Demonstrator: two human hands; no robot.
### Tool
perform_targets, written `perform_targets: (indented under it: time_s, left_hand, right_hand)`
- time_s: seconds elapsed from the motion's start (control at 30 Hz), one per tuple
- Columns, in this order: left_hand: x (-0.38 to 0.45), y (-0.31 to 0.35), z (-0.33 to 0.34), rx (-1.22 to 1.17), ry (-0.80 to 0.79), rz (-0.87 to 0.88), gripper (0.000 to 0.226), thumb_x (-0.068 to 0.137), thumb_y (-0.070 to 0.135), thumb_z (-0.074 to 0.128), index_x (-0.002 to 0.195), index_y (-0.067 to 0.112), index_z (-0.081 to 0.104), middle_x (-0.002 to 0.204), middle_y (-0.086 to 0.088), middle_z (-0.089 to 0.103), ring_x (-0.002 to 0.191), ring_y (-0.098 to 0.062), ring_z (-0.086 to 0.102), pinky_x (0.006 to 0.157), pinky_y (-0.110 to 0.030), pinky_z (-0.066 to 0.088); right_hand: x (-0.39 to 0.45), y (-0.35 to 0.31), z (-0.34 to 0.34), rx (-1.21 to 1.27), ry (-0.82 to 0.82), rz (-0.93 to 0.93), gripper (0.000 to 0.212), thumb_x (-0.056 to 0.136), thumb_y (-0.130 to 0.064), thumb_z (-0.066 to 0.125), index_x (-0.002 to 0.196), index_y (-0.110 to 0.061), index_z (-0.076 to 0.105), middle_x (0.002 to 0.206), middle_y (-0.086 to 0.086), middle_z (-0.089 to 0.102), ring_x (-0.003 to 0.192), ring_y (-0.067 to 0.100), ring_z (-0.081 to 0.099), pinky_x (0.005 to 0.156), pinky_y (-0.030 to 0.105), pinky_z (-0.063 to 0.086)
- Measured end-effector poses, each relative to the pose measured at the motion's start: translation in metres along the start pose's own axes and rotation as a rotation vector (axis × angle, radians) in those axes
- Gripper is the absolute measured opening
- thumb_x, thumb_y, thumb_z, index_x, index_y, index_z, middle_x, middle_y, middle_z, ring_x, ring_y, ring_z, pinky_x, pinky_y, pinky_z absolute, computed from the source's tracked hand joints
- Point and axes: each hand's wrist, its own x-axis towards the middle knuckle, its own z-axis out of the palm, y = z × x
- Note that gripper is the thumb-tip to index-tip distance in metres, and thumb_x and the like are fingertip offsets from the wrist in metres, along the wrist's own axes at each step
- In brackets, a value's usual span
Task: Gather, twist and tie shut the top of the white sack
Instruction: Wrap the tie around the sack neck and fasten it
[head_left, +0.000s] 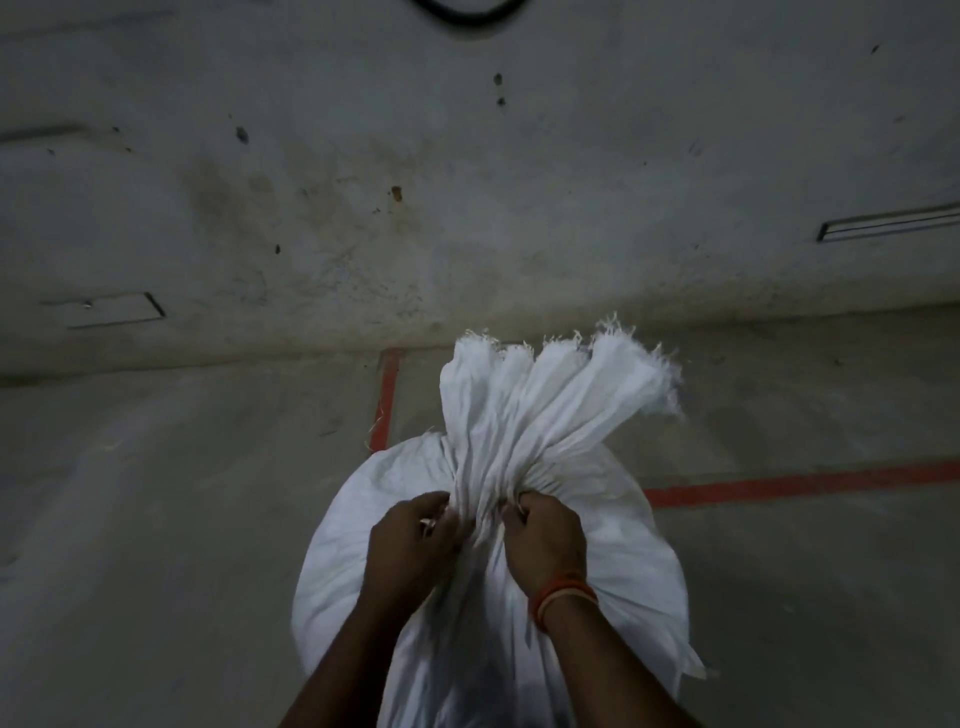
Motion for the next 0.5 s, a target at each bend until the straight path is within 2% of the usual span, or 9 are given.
perform_targets:
  time_s: [0.07,0.17,0.2,0.23,0.3,0.33,0.4,0.5]
  left_hand:
    - [-0.008,-0.006,-0.006,0.028,0.051,-0.056,0.026,0.098,0.022,0.059,0.119,0.027,0.074,0.113,0.008,0.076,0.099,-0.003,0.069,0.087,-0.015,0.046]
    - [-0.018,-0.007,-0.009,0.01,0.067,-0.09,0.03,0.096,0.017,0.062,0.124,0.024,0.071,0.115,0.005,0.076,0.101,-0.008,0.07,0.092,-0.018,0.05]
    - [-0.023,-0.005,-0.009,-0.033,0.067,-0.122,0.028,0.096,0.017,0.062,0.122,0.024,0.071,0.11,0.003,0.077,0.095,-0.011,0.072,0.089,-0.023,0.055]
    - [-0.027,-0.003,-0.006,-0.119,0.064,-0.181,0.025,0.097,0.015,0.061,0.117,0.023,0.072,0.101,0.001,0.079,0.085,-0.013,0.073,0.079,-0.027,0.058]
    - [-0.037,0.004,0.001,-0.415,0.035,-0.33,0.018,0.097,0.008,0.056,0.105,0.016,0.07,0.082,-0.006,0.076,0.061,-0.018,0.068,0.053,-0.028,0.053]
    - [-0.04,0.007,0.006,-0.576,0.006,-0.397,0.015,0.097,0.002,0.052,0.099,0.007,0.066,0.075,-0.011,0.072,0.054,-0.02,0.063,0.046,-0.027,0.048]
    - [-0.043,0.012,0.016,-0.786,-0.078,-0.497,0.016,0.097,-0.003,0.048,0.085,-0.001,0.059,0.065,-0.017,0.065,0.047,-0.022,0.059,0.043,-0.024,0.044]
    - [-0.044,0.014,0.029,-0.812,-0.19,-0.509,0.03,0.1,0.002,0.05,0.071,0.004,0.058,0.052,-0.01,0.063,0.036,-0.014,0.052,0.037,-0.017,0.036]
  right_hand:
    - [-0.001,-0.001,0.001,0.018,-0.004,0.021,0.027,0.095,-0.029,0.056,0.086,-0.007,0.069,0.095,0.013,0.073,0.095,0.03,0.067,0.075,0.028,0.045]
    - [-0.002,-0.002,0.002,0.047,-0.007,0.037,0.026,0.095,-0.03,0.057,0.083,-0.009,0.068,0.093,0.013,0.074,0.093,0.029,0.067,0.069,0.025,0.037]
    - [-0.003,-0.001,0.002,0.054,-0.006,0.038,0.027,0.095,-0.03,0.058,0.077,-0.012,0.066,0.091,0.012,0.073,0.091,0.029,0.067,0.068,0.023,0.034]
    - [-0.003,-0.001,0.004,0.059,-0.005,0.043,0.03,0.094,-0.03,0.058,0.068,-0.015,0.059,0.088,0.012,0.073,0.088,0.029,0.067,0.067,0.023,0.033]
    - [-0.002,0.001,0.006,0.069,-0.004,0.04,0.038,0.094,-0.03,0.059,0.06,-0.02,0.044,0.084,0.013,0.072,0.085,0.03,0.067,0.066,0.024,0.034]
    - [-0.002,0.002,0.007,0.077,-0.009,0.03,0.036,0.093,-0.03,0.06,0.062,-0.021,0.044,0.083,0.013,0.072,0.084,0.031,0.067,0.066,0.025,0.036]
    - [-0.001,0.003,0.008,0.084,-0.041,0.014,0.025,0.092,-0.029,0.061,0.071,-0.017,0.055,0.084,0.013,0.072,0.086,0.031,0.067,0.068,0.028,0.042]
    - [-0.001,0.003,0.005,0.106,-0.099,0.004,0.016,0.089,-0.026,0.064,0.093,-0.01,0.064,0.09,0.009,0.073,0.089,0.029,0.067,0.076,0.033,0.051]
